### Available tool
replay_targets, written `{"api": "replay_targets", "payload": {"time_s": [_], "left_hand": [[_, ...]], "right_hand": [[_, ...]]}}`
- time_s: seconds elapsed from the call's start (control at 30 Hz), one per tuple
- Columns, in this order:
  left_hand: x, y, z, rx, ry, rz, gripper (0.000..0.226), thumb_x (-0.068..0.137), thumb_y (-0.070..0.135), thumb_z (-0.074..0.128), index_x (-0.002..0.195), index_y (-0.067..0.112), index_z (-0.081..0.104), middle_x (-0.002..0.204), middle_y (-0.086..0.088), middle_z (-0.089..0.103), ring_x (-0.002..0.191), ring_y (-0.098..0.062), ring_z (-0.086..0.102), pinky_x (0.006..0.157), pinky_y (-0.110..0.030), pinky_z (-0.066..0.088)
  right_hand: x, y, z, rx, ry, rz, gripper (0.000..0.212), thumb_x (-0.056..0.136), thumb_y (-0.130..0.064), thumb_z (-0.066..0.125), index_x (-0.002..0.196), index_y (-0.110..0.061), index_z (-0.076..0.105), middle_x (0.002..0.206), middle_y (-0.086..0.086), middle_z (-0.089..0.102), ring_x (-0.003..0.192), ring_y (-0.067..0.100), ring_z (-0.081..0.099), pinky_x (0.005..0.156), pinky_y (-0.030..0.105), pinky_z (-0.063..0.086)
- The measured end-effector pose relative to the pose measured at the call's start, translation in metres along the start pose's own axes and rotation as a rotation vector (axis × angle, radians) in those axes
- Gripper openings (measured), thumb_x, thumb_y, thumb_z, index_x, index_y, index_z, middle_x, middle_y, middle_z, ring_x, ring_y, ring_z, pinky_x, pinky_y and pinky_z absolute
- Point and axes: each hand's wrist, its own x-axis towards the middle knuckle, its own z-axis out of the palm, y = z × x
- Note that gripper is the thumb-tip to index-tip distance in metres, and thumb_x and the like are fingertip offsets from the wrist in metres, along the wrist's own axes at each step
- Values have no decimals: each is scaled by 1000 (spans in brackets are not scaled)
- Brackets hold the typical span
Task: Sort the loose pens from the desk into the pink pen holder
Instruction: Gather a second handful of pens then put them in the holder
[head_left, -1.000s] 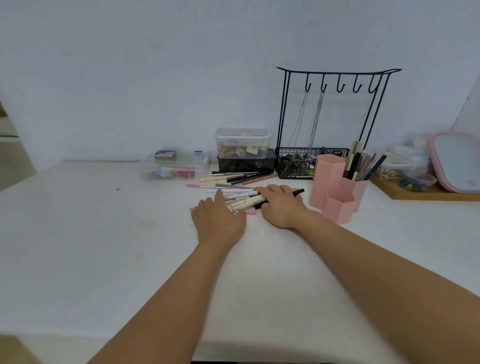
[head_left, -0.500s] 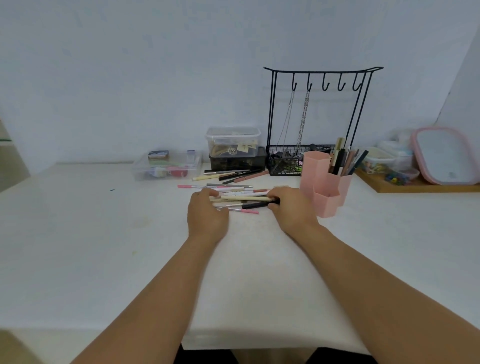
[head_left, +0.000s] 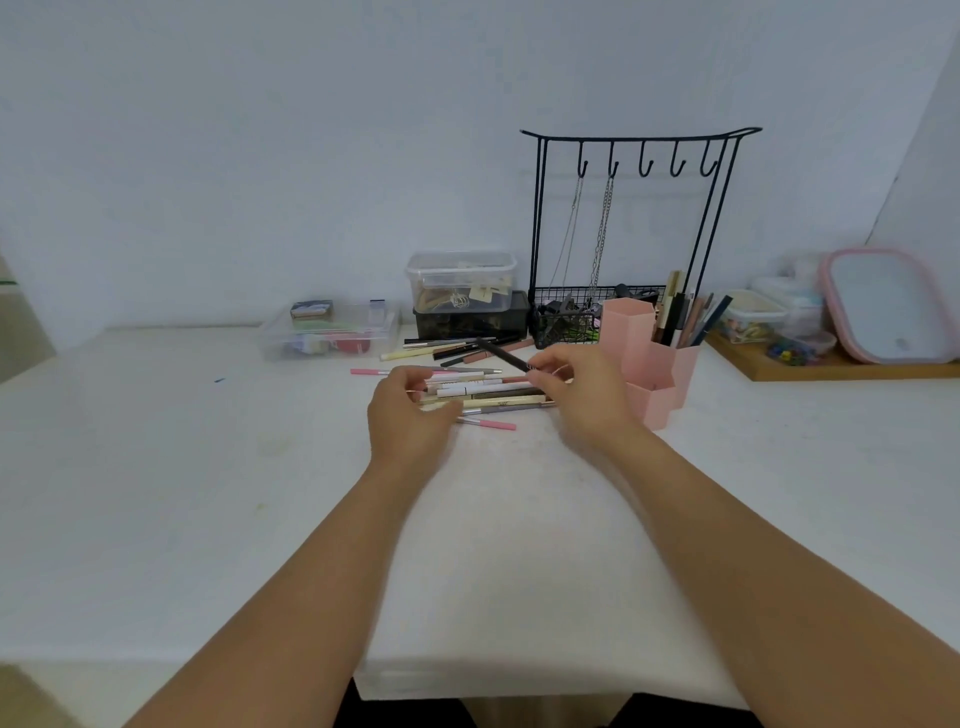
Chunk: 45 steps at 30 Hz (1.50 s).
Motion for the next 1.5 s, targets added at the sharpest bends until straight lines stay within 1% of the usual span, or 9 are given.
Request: {"api": "replay_targets", "payload": {"time_s": [0.2, 0.4, 0.53, 0.63, 0.87, 1.0, 1.17, 1.3, 1.5], "left_hand": [[-10, 19, -8, -396, -292, -30, 20, 97, 40, 64, 96, 24, 77, 91, 0, 76, 88, -13, 69, 79, -31, 51], [-7, 16, -8, -432, -309, -44, 25, 104, 27, 54, 97, 17, 76, 89, -5, 77, 83, -18, 71, 73, -30, 60], [-2, 14, -8, -521, -84, -74, 30, 110, 29, 37, 93, 14, 56, 59, -2, 56, 55, -18, 58, 58, -34, 53], [4, 7, -8, -417, 79, -95, 35, 109, 36, 31, 85, 23, 53, 59, 2, 40, 54, -15, 39, 51, -31, 37], [10, 7, -10, -537, 135, -305, 33, 98, 21, 41, 84, 15, 71, 58, 3, 45, 53, -14, 38, 53, -29, 31], [9, 8, -13, -596, 137, -328, 11, 90, 10, 59, 84, 15, 66, 66, 1, 47, 57, -15, 38, 56, -29, 32], [4, 10, -5, -581, -55, -154, 16, 86, 15, 78, 94, 15, 65, 73, 3, 52, 62, -11, 46, 61, -26, 39], [-1, 11, 2, -650, -257, -154, 18, 88, 26, 78, 98, 15, 68, 75, 2, 64, 68, -14, 60, 68, -33, 50], [0, 6, 6, -559, -270, -152, 20, 103, 31, 56, 91, 18, 65, 78, -2, 59, 73, -18, 59, 71, -35, 52]], "right_hand": [[-17, -37, 21, 544, -182, 88, 12, 91, -7, 69, 101, -8, 75, 80, 8, 72, 62, 14, 60, 47, 22, 44], [-27, -43, 35, 790, -373, 247, 35, 84, 11, 69, 117, 2, 67, 98, 15, 74, 83, 19, 72, 72, 24, 60], [-12, -30, 24, 157, -162, 62, 19, 83, -7, 77, 100, -11, 72, 85, 6, 73, 67, 9, 63, 66, 26, 57], [-9, -17, 21, -255, -218, -53, 13, 80, -27, 81, 88, -18, 75, 76, -1, 67, 64, 9, 55, 59, 27, 42], [-8, -12, 24, -254, -335, -36, 8, 85, -18, 76, 86, -11, 80, 82, 4, 72, 72, 13, 58, 69, 24, 40], [-7, -12, 14, 60, -318, 153, 13, 89, -20, 73, 83, -9, 75, 60, -1, 57, 55, 11, 45, 57, 26, 39], [-16, -31, 12, 822, -481, 386, 8, 95, -9, 63, 89, -4, 65, 75, 6, 60, 63, 10, 60, 66, 19, 57], [-27, -39, 36, 849, -557, 353, 8, 96, -2, 58, 101, 3, 63, 79, 10, 63, 69, 14, 66, 76, 30, 61], [-30, -37, 53, 779, -465, 333, 5, 90, 8, 63, 94, 4, 64, 75, 15, 64, 65, 18, 67, 69, 28, 62]]}}
